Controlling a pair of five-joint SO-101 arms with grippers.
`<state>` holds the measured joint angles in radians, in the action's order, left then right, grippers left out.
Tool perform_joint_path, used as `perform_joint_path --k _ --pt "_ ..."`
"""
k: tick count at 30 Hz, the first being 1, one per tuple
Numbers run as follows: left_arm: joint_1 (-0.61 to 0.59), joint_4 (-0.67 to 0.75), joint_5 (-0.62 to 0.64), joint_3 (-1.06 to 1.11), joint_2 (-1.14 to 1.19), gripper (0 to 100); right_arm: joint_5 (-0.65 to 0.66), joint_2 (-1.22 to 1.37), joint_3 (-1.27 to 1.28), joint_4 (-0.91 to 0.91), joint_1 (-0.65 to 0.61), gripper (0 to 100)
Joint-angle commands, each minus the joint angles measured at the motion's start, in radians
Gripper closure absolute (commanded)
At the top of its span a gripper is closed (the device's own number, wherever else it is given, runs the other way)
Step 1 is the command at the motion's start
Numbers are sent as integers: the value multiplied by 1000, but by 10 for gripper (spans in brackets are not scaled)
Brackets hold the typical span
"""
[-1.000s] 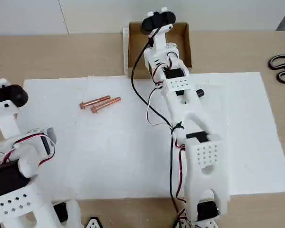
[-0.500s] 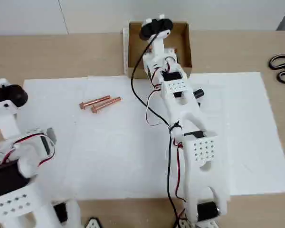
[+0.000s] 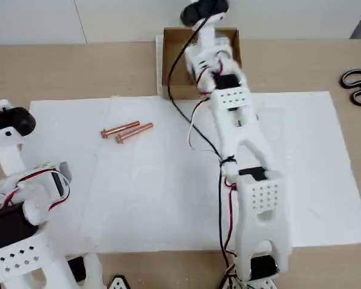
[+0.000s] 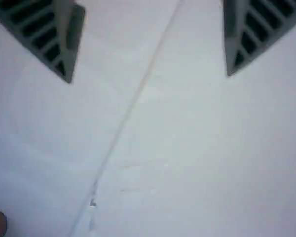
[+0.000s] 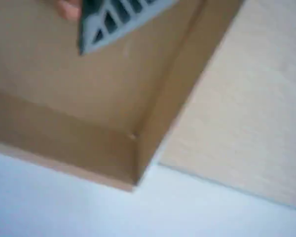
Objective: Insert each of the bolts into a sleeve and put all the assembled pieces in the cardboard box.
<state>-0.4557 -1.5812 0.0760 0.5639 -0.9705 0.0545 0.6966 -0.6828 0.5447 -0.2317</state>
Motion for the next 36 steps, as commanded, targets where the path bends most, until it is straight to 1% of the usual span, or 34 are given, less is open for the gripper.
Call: perform_joint_path --k 1,6,11,17,18,24,28,31,36 --pt "2 -9 6 -38 -15 811 -12 -186 -71 252 53 779" --pt "2 -8 6 -16 -15 811 -12 -286 -71 564 124 779" --pt "2 -3 6 2 -15 811 -12 -357 -71 786 157 779" --pt "2 -6 6 1 -15 811 -11 -452 -71 1102 200 779" --pt "2 -6 6 1 -15 811 -8 -464 -68 1127 206 779" --pt "2 -3 6 -1 -15 811 -11 -484 5 1129 300 779" --pt "2 -6 6 -1 -15 811 14 -467 114 1129 305 779" --pt "2 -8 6 2 -15 811 150 -443 167 1129 288 778" --pt "2 -8 6 4 -15 811 322 -403 195 1125 216 778"
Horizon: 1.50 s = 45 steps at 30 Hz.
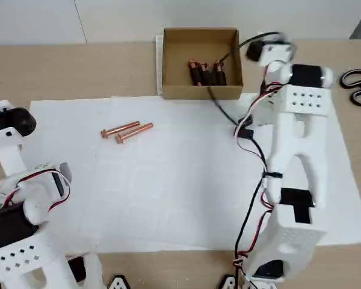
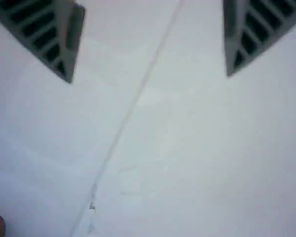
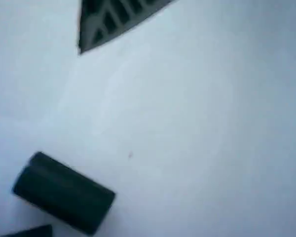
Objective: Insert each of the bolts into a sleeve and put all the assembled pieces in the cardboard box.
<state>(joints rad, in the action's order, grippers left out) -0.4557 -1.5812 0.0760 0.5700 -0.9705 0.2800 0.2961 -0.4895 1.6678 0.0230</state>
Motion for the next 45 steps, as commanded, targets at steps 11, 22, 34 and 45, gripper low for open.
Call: perform_joint_path --k 11,22,34,45 --pt "2 -8 6 -1 -15 811 433 140 2 -64 -145 777" --pt "2 -8 6 -1 -15 811 575 240 2 -90 -143 777" --pt "2 -8 6 -1 -15 811 574 372 2 -159 -130 779" --pt "2 -8 6 -1 -15 811 572 400 2 -120 -128 878"
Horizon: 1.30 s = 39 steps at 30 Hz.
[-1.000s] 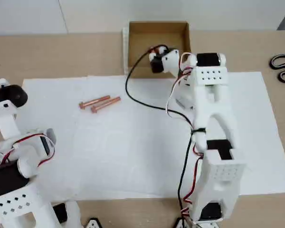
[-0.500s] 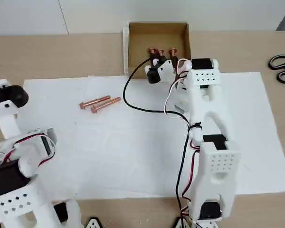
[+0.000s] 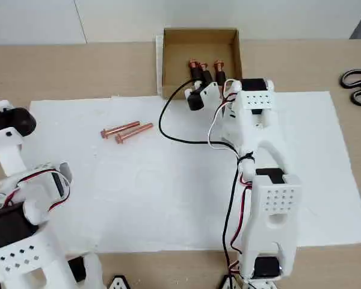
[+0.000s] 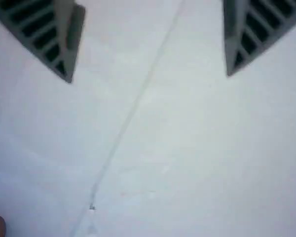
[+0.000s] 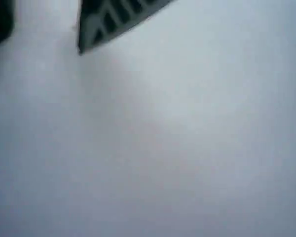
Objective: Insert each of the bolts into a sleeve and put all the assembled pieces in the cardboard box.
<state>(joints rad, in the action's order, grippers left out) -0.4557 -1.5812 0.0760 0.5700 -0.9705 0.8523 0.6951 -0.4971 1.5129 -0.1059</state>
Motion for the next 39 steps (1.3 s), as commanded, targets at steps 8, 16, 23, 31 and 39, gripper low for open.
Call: perform_joint_path --k 8,16,23,31,39 --pt "2 -8 6 -1 -15 811 -2 -7 8 64 -4 957" --pt "2 -8 6 -1 -15 811 -87 -193 8 65 -4 991" --pt "2 -8 6 -1 -15 811 -321 -340 9 128 -35 995" --pt "2 -8 6 -1 -15 811 -727 -355 63 137 -56 991" --pt "2 -8 6 1 -15 811 -784 -355 226 61 -58 991"
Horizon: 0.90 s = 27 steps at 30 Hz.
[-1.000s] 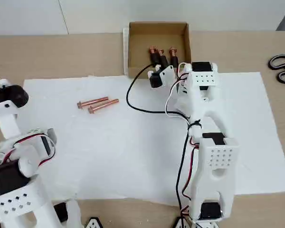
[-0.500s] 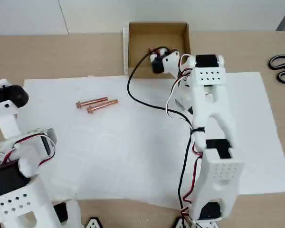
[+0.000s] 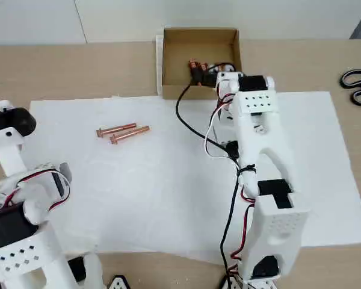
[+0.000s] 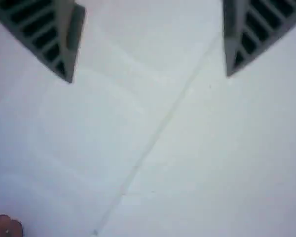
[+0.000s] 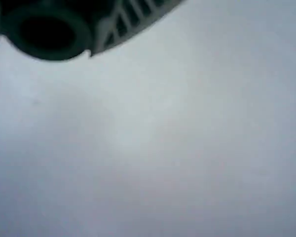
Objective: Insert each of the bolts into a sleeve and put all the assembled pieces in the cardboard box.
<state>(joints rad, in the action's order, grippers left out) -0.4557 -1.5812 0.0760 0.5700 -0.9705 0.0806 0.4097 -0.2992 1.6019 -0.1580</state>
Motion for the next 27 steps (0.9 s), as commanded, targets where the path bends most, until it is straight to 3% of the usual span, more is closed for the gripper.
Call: perform_joint_path --k 1,4,9,27 --pt "2 -8 6 1 -15 811 -11 -70 44 -39 -5 991" --pt "2 -8 6 1 -15 811 -17 -70 77 -70 -5 967" --pt "2 -8 6 1 -15 811 -18 -70 107 -99 -4 835" --pt "2 -8 6 1 -15 811 -38 -1 110 -122 -2 830"
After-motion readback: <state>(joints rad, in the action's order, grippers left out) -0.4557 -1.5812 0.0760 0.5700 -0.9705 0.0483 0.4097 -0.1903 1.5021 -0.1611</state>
